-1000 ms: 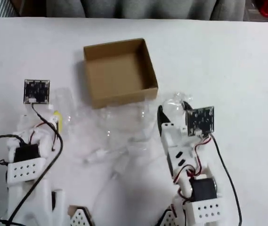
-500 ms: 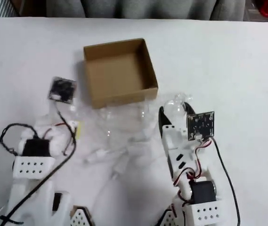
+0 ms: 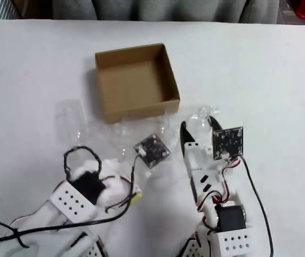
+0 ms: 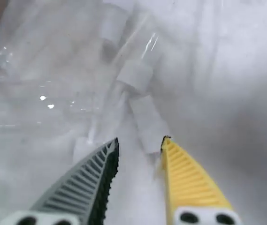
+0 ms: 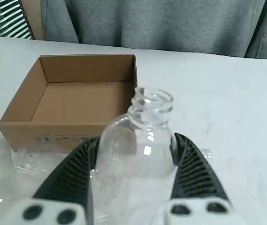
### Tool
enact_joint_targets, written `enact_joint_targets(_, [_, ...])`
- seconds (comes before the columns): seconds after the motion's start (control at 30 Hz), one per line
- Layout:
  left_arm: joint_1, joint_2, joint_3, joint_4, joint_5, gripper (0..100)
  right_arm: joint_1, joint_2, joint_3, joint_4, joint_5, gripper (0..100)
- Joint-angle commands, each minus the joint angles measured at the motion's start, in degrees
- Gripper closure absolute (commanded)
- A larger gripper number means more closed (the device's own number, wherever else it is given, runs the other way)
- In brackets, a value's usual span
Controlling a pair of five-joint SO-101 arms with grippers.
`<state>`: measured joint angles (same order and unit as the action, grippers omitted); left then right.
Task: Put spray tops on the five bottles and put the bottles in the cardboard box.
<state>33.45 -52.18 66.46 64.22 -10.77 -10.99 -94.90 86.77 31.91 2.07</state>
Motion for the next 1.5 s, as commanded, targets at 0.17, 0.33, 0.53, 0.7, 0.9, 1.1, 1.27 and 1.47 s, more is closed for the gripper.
enact_joint_targets(0.17, [1.4, 0.1, 2.6, -6.9, -1.3, 78, 0.2, -0.4, -0.3, -1.4, 0.3, 98.3])
enact_joint_targets(0.33, [-3.6, -0.2, 1.5, -6.9, 0.4, 75, 0.4, -0.3, -0.3, -0.9, 0.7, 98.3])
enact_joint_targets(0.53, [-16.4, -0.3, -2.4, -7.4, 0.9, 77, 0.4, -0.2, -2.0, 3.4, 4.0, 98.4])
enact_joint_targets(0.7, [-18.9, 0.0, -2.1, -6.6, 0.5, 77, 0.3, -0.2, -2.3, 4.2, 4.0, 98.4])
enact_joint_targets(0.9, [-4.0, -0.3, 2.4, -1.6, -7.2, 77, 0.5, -0.2, -2.2, 4.1, 4.0, 98.3])
enact_joint_targets(1.1, [-0.7, 0.1, 2.5, -1.8, -5.2, 77, 0.4, -0.2, -2.2, 4.0, 4.0, 98.3])
enact_joint_targets(1.27, [-0.7, 2.9, 4.7, -7.0, -3.9, 73, 0.5, -0.2, -2.2, 4.0, 4.0, 98.3])
enact_joint_targets(1.47, [-0.9, 14.4, -1.0, -7.5, -0.7, 72, 0.5, -0.2, -2.2, 4.1, 4.0, 98.3])
